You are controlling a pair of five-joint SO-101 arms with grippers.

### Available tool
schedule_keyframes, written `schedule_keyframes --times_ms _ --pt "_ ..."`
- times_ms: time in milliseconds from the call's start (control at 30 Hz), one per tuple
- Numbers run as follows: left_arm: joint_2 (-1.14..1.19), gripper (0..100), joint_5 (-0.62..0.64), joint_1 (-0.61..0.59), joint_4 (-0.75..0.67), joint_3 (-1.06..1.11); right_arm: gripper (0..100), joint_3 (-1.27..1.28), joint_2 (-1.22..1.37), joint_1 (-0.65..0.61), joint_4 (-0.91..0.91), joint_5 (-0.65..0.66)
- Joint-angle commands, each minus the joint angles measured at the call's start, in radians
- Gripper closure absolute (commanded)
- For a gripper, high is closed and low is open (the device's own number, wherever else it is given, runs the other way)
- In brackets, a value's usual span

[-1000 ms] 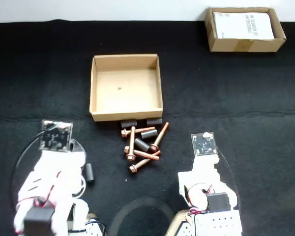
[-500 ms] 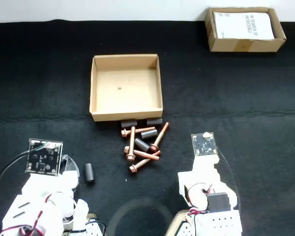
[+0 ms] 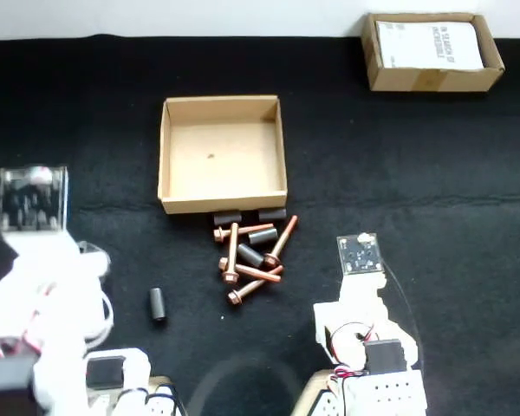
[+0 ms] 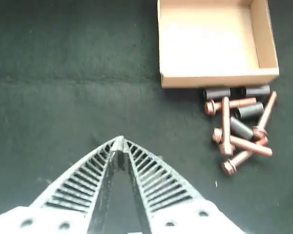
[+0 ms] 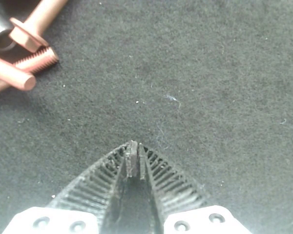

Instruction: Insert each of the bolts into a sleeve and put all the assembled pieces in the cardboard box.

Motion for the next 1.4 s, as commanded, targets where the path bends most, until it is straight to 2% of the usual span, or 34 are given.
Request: schedule_keyframes --times_ms 0,167,500,700,767,1000,1167,1267,1367 --pt "0.196 99 0.008 -0.024 0.057 -0.206 99.1 0.09 -0.005 0.013 0.004 -0.005" --pt "0.272 99 0.008 -0.087 0.057 -0.229 99.1 0.09 -0.005 0.012 0.004 -0.005" --pt "0.289 99 0.009 -0.249 0.057 -0.124 99.1 0.09 -0.005 0.004 -0.002 -0.003" --pt "0.289 99 0.009 -0.278 0.057 0.005 99.1 0.073 -0.007 -0.203 0.002 -0.005" --pt "0.294 99 0.009 -0.28 0.057 0.042 99.1 -0.03 -0.007 -0.231 0.002 -0.006" --pt "0.295 99 0.009 -0.371 0.055 0.094 99.1 -0.63 0.088 -0.242 0.007 -0.009" --pt "0.291 99 0.008 -0.407 0.055 0.173 99.0 -0.98 0.486 -0.248 0.203 -0.035" --pt "0.291 99 0.008 -0.407 0.055 0.203 98.9 -1.213 0.759 -0.328 0.36 -0.098" --pt "0.291 99 0.008 -0.407 0.055 0.208 98.8 -1.42 1.015 -0.458 0.532 -0.009"
